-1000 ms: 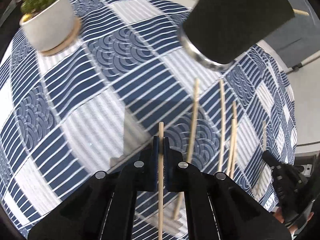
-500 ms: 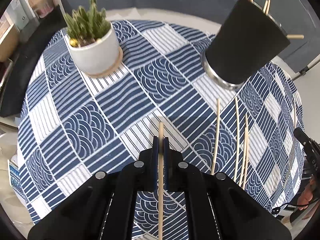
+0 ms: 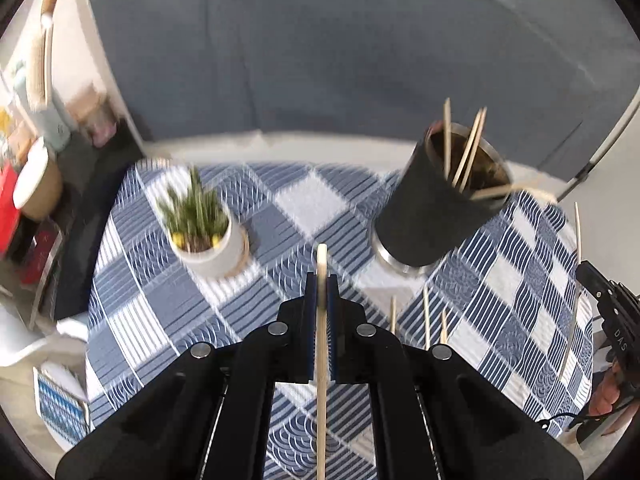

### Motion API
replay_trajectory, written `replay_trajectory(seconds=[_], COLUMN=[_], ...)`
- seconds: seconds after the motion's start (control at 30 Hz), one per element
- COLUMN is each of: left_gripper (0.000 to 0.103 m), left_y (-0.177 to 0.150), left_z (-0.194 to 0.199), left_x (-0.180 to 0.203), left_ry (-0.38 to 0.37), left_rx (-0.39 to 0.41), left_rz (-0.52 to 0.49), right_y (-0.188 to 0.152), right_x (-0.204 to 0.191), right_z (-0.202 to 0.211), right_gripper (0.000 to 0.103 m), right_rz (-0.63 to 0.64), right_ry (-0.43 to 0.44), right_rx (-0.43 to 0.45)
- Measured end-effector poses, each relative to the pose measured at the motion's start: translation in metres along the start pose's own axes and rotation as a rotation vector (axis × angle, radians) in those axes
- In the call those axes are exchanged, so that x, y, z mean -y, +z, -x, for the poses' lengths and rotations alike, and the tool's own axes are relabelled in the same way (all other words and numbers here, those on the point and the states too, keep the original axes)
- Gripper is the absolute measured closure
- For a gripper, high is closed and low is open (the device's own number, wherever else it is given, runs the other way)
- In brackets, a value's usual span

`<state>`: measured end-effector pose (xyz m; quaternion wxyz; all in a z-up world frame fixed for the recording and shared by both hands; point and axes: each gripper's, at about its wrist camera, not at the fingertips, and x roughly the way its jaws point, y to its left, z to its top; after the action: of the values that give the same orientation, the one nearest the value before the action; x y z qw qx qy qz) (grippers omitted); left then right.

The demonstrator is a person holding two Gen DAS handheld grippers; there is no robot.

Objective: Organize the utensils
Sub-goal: 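Lift both sticks over the black cup and lower them inside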

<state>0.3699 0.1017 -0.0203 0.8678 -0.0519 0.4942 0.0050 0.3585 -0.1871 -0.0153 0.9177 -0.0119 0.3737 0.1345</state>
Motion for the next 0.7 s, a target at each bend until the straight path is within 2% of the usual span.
replay_trajectory(seconds=[0.2, 0.3, 0.47, 0.5, 0.7], left_gripper=[0.098, 0.098, 0.098, 0.098, 0.098], left_y=[0.028, 0.037, 0.055, 0.059, 0.087], left_z=[0.025, 0.032, 0.038, 0.039, 0.032], left_x=[0.009, 0.017, 0.026, 0.029, 0.049], left_ry=[-0.047, -0.024, -0.038, -0.025, -0.059], left_rx=[0.089, 0.118, 0.157, 0.168, 0.211], left_rz=[0.005, -0.026, -0.029, -0.035, -0.081], right_y=[0.027, 0.036, 0.056, 0.06, 0.091], right_x=[-0.009, -0.013, -0.023, -0.024, -0.028], right_z=[0.01, 0.017, 0.024, 0.024, 0.017], right_gripper=[0.098, 0.098, 0.098, 0.098, 0.098], right_rz=[0.021, 0.031, 0.072, 0.082, 0.13], right_ry=[0.017, 0.047, 0.125, 0.134, 0.229], right_rx=[0.074, 0.116, 0.195, 0.204, 0.237])
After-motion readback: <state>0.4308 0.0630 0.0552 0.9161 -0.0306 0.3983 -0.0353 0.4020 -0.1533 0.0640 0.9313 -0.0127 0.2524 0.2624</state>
